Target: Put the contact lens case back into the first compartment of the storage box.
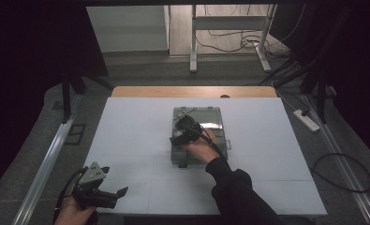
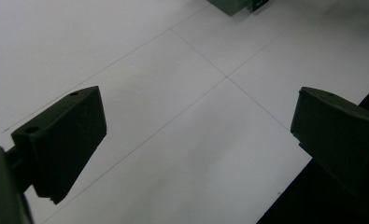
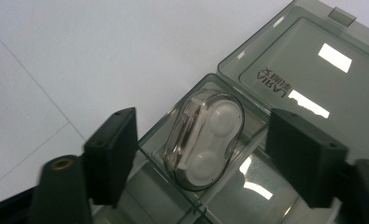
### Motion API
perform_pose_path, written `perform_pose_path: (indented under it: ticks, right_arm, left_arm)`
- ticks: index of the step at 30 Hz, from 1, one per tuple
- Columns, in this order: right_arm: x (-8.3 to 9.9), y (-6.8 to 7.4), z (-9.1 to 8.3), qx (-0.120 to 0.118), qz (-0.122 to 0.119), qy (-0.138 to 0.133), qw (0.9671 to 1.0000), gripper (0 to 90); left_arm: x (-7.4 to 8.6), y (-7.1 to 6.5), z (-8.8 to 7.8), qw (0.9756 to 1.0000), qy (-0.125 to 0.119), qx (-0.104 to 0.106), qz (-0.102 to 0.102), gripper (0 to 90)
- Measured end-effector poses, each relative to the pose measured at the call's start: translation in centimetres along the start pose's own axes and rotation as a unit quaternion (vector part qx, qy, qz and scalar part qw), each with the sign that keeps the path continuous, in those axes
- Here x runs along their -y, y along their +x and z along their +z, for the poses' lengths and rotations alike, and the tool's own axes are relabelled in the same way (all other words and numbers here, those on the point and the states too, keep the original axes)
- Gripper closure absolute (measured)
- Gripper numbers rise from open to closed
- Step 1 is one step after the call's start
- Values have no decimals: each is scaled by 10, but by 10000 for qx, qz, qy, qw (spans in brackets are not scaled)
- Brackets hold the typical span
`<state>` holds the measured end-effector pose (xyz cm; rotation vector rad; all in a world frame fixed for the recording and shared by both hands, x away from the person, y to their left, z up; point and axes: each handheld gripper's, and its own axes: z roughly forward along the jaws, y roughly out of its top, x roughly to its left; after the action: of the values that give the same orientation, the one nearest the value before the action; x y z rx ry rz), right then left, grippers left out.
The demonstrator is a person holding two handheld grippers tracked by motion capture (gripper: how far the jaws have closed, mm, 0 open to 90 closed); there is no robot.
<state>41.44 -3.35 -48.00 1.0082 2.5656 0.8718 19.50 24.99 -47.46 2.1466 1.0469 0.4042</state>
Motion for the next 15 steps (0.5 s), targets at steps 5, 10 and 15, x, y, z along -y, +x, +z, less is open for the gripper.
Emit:
perform_pose_path:
  ticks: [5,10,15]
  right_arm:
    - [0,-1,-3,-173,-80,22,9998,164]
    - [1,1,-6,-309,-211,92,9993,78]
    - [2,0,-12,-478,-218,63,9986,41]
  left_arm:
    - [0,0,0,10000,0,-1,-1,35]
    - [0,0,0,10000,-2,0,-4,35]
    - [0,0,0,10000,-4,1,-6,35]
